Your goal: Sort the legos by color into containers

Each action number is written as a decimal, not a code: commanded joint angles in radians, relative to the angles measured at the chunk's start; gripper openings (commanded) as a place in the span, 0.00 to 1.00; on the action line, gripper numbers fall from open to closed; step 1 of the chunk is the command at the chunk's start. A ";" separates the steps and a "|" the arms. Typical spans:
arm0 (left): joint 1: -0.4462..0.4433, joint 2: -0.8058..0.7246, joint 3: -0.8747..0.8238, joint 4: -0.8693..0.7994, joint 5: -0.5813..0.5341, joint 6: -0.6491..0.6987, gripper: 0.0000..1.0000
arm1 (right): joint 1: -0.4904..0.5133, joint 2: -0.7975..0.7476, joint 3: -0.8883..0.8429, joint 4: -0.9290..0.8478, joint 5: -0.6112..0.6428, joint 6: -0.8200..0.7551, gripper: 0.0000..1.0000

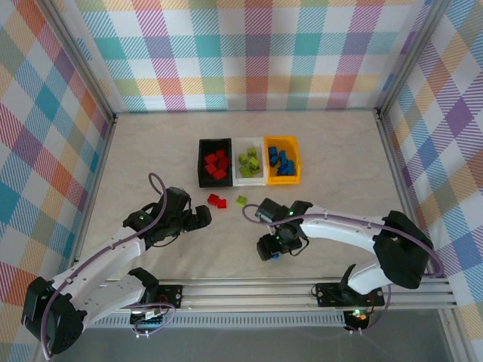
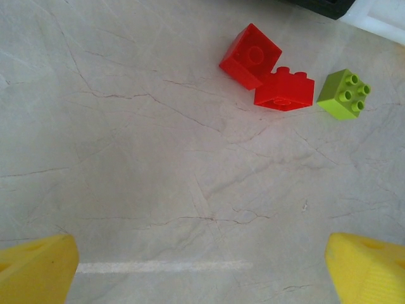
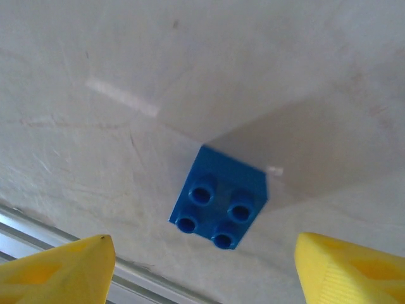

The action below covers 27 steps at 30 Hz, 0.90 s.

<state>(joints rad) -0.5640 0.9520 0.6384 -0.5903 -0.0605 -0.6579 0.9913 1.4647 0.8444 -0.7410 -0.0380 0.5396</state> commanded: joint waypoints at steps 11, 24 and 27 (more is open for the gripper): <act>0.018 0.000 -0.032 0.015 0.019 0.000 1.00 | 0.035 0.121 0.014 0.101 0.089 0.073 0.62; 0.019 0.009 -0.030 0.024 0.022 0.004 1.00 | 0.016 0.094 0.070 0.074 0.130 0.037 0.35; 0.019 0.011 -0.025 0.024 0.022 0.010 1.00 | -0.069 0.060 0.112 0.067 0.124 -0.012 0.33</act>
<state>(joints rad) -0.5602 0.9585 0.6136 -0.5724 -0.0444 -0.6582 0.9932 1.5715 0.8986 -0.6876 0.0700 0.5827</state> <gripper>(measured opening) 0.998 0.353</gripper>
